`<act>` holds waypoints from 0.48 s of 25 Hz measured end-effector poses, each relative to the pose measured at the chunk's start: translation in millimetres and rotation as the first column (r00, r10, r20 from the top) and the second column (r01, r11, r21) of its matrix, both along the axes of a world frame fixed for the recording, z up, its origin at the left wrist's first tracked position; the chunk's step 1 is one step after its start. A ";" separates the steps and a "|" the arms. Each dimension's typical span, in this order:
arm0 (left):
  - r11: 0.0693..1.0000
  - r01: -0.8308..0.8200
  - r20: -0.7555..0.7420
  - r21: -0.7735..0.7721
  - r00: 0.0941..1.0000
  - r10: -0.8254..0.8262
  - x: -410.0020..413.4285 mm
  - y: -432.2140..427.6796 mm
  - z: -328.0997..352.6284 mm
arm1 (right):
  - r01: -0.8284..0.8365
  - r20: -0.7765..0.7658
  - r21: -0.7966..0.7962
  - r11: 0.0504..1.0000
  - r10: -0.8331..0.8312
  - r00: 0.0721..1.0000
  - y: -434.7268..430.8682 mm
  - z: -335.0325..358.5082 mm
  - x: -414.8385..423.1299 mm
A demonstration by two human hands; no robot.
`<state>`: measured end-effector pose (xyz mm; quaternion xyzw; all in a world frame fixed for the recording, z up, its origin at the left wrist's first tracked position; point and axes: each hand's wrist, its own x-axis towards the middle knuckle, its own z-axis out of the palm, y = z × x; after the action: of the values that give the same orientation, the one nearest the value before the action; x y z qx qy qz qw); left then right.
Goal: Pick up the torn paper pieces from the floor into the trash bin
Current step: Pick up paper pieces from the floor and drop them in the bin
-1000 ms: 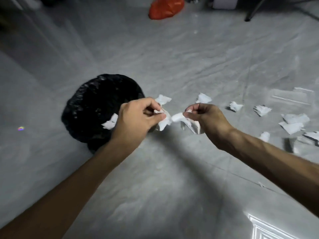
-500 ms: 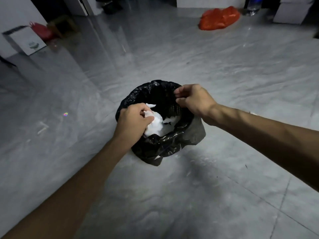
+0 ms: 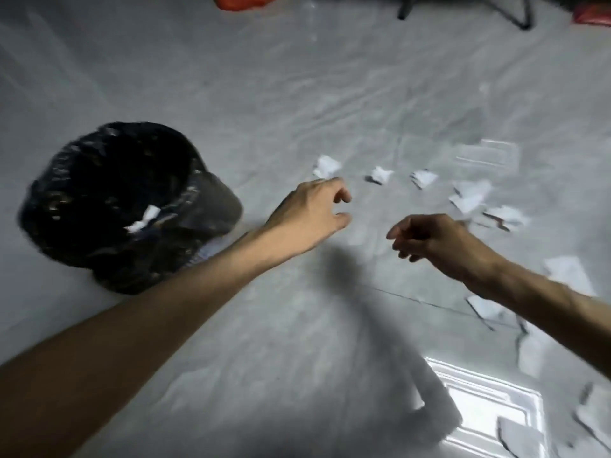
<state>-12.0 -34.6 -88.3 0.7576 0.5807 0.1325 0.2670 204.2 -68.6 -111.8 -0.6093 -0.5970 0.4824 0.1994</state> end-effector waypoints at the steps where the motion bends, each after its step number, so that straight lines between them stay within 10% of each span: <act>1: 0.994 0.095 0.006 -0.051 0.995 -0.095 29.9 0.5 -7.3 | 0.067 0.008 -0.025 0.997 -0.067 0.998 -20.4 -8.6 27.0; 5: 0.869 0.450 -0.018 -0.205 0.886 -0.463 123.7 -13.4 -38.5 | 0.161 0.203 -0.072 0.984 -0.144 0.969 -96.8 -45.5 111.8; 12: 0.650 0.627 -0.278 -0.429 0.594 -0.755 178.3 -22.6 -110.5 | -0.234 0.626 -0.230 0.945 0.328 0.708 -187.6 -107.5 158.9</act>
<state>166.3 -57.2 -198.8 0.8859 0.2928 -0.2403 0.2678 363.1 -256.2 -219.3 -0.6530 -0.6807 0.3014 -0.1395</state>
